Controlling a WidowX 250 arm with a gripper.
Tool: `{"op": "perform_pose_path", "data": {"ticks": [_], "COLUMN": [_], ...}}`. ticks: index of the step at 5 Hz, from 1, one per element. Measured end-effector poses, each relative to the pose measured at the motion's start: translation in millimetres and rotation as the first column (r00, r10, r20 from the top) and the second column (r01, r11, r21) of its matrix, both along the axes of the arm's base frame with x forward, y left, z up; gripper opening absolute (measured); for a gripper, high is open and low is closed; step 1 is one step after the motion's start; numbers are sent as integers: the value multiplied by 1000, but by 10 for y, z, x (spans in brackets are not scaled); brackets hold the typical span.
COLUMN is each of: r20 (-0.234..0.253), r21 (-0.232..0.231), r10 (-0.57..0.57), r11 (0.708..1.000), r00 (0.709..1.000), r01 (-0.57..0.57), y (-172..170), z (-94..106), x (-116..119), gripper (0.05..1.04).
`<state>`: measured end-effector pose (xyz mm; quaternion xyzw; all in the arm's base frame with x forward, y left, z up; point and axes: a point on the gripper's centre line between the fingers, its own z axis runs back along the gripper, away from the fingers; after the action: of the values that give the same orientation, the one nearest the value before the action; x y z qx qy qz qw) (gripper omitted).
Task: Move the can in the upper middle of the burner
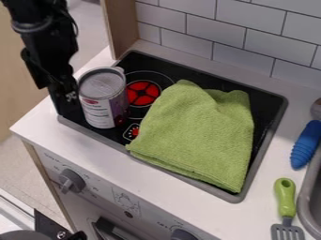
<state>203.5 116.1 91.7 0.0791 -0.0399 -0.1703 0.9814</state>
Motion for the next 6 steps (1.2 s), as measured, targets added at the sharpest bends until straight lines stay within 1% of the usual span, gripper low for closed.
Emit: {"op": "perform_pose_path", "data": {"ticks": [2,3,4,5,6], "r20": [-71,-85,-52,16,89], "r21": [24,11,-20,-52,-58], "r10": [58,104,64,-6,5], "r11": [998,995,998,999,998], "r00": [996,991,997,1000,996], "r01": [-57,-104,-66,6,1], "y": [-103,-106,-149,-202,-197], "z": [-249,-251,-282,-278,-224], "x": [61,199,333,452,623], "gripper": [997,997,997,997,997]}}
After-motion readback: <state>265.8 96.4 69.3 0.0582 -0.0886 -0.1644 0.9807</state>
